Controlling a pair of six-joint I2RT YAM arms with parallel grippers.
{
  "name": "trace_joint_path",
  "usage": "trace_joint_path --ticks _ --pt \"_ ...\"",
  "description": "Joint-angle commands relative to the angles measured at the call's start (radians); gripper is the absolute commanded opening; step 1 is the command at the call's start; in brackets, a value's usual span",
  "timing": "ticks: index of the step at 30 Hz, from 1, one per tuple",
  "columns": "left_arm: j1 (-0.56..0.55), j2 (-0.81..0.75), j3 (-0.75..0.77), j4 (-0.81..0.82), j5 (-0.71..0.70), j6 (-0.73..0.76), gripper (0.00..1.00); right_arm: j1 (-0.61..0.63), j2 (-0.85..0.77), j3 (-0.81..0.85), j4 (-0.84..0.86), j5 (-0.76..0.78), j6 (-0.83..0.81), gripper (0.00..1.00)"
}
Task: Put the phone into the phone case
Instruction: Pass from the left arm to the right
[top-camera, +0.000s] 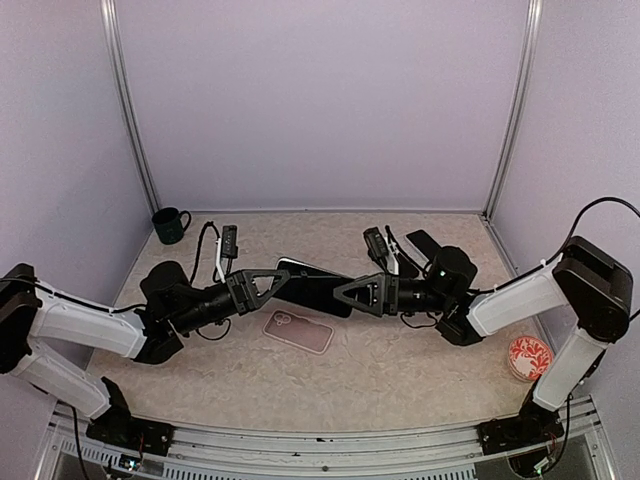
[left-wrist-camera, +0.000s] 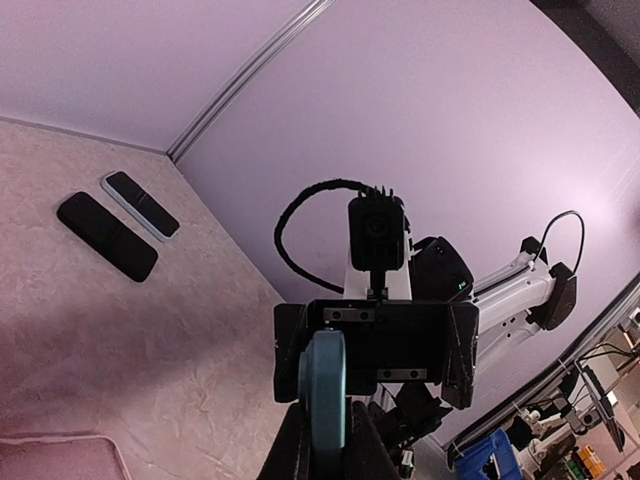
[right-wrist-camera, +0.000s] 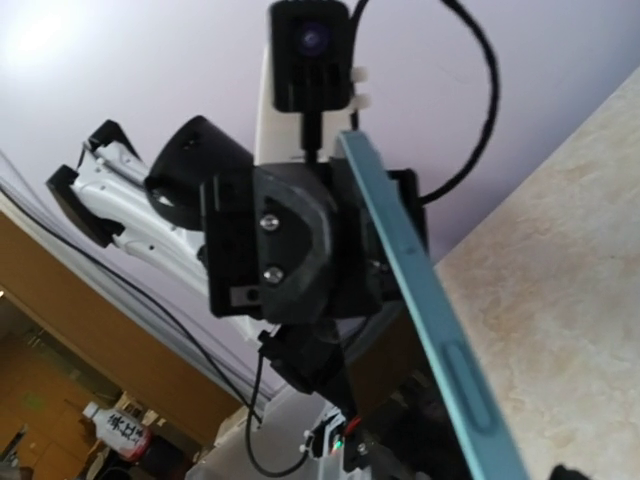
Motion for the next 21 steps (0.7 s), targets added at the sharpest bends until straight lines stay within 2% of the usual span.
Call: trace_joint_path --ticks 1,9,16,21 --pt "-0.009 0.019 0.031 0.136 -0.011 0.011 0.0 0.026 0.036 0.026 0.089 -0.014 0.047 0.95" --pt "-0.01 0.045 0.03 0.15 -0.022 0.004 0.0 0.038 0.083 0.036 0.197 -0.029 0.12 0.83" --pt "-0.024 0.046 0.006 0.16 -0.069 -0.014 0.0 0.04 0.064 0.041 0.19 -0.006 0.1 0.76" --pt "-0.03 0.062 0.002 0.164 -0.084 -0.032 0.0 0.041 0.06 0.05 0.185 -0.003 0.095 0.66"
